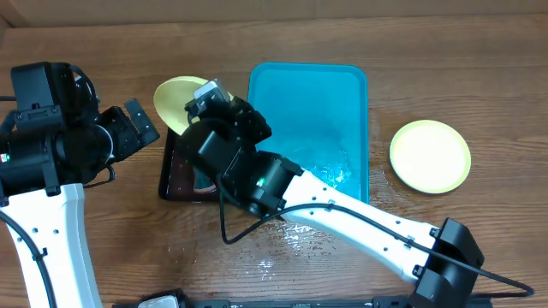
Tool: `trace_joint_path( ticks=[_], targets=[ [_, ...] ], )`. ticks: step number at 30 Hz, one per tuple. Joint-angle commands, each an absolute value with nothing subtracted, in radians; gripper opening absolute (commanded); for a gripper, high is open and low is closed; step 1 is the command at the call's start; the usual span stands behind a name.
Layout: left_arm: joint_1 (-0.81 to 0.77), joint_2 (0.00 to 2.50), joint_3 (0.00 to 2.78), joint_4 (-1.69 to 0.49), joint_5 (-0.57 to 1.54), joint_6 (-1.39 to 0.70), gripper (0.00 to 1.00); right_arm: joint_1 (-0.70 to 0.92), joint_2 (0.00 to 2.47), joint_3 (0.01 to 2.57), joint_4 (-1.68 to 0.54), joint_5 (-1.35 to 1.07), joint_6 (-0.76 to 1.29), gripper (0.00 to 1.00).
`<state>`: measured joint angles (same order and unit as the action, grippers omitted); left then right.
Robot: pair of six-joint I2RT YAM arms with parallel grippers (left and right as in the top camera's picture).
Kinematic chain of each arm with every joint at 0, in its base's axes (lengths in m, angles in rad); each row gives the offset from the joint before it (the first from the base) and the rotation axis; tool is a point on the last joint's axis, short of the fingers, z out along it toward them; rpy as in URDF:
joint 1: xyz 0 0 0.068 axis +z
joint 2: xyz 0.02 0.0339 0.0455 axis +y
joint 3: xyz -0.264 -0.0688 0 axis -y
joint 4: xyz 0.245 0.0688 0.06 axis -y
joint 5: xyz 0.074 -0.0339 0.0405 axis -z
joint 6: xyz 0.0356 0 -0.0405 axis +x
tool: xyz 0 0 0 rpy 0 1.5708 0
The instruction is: Clean dirty plates on tray and stack at the side
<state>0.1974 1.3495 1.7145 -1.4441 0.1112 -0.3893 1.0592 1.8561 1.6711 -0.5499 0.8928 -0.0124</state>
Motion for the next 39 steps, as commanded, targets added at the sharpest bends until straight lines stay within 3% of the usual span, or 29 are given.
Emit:
trace_joint_path(
  ticks=[1, 30, 37, 39],
  targets=[
    [0.202, 1.354, 1.723, -1.441, 0.097, -0.381, 1.0, 1.072, 1.829, 1.689, -0.55, 0.942, -0.034, 0.04],
    [0.202, 1.354, 1.723, -1.441, 0.097, -0.381, 1.0, 1.059, 1.829, 1.689, -0.551, 0.941, -0.029, 0.04],
    [0.202, 1.354, 1.723, -1.441, 0.097, -0.381, 1.0, 1.039, 1.83, 1.688, -0.559, 0.93, 0.012, 0.04],
    [0.202, 1.354, 1.723, -1.441, 0.097, -0.381, 1.0, 1.017, 1.83, 1.688, -0.572, 0.907, 0.123, 0.04]
  ],
)
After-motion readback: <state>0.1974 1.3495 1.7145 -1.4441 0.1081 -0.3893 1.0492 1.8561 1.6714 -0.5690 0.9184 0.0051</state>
